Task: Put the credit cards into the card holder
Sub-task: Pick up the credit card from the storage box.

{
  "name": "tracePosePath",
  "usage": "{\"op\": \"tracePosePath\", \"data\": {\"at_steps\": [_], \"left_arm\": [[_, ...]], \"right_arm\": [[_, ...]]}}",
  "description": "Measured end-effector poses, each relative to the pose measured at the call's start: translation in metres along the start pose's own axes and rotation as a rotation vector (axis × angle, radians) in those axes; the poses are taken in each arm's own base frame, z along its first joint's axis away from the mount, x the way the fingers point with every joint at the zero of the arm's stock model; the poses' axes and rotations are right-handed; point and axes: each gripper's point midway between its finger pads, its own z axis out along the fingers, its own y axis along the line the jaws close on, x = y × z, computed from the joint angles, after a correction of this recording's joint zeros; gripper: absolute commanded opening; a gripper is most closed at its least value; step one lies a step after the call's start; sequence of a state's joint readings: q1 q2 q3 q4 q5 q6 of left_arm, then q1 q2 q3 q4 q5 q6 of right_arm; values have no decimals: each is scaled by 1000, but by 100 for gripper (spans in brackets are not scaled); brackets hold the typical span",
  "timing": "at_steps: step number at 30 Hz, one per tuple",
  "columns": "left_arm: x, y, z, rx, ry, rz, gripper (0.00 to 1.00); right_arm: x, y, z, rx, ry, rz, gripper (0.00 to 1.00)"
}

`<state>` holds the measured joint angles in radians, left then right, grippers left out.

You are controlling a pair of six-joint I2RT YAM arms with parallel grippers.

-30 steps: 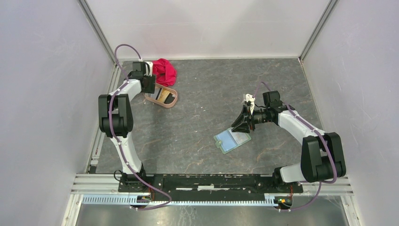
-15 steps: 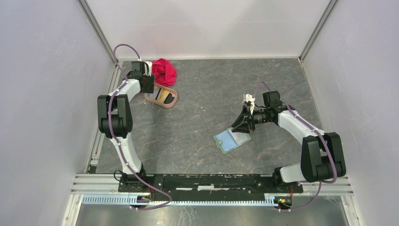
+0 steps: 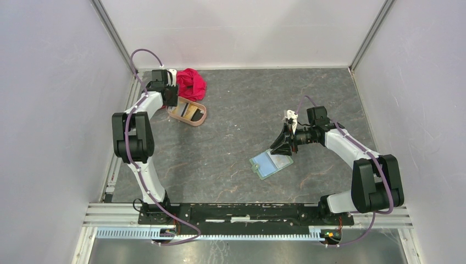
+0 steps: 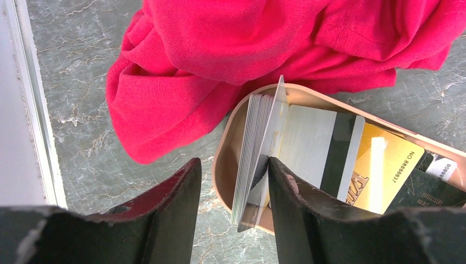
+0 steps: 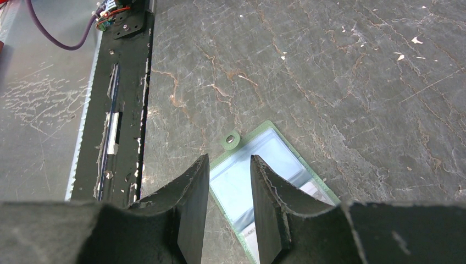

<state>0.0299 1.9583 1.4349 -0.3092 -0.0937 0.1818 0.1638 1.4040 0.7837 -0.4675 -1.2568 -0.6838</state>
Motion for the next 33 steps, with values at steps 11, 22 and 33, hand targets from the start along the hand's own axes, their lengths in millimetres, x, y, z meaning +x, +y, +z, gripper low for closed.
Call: {"op": "tracePosePath", "data": {"at_steps": [11, 22, 33], "left_arm": [[-3, -1, -1, 10, -7, 0, 39], [-7, -6, -3, 38, -12, 0, 16], [-8, -14, -7, 89, -10, 0, 10]], "right_arm": [[0, 0, 0, -1, 1, 1, 40], [1, 0, 0, -2, 2, 5, 40], [1, 1, 1, -6, 3, -1, 40]]}}
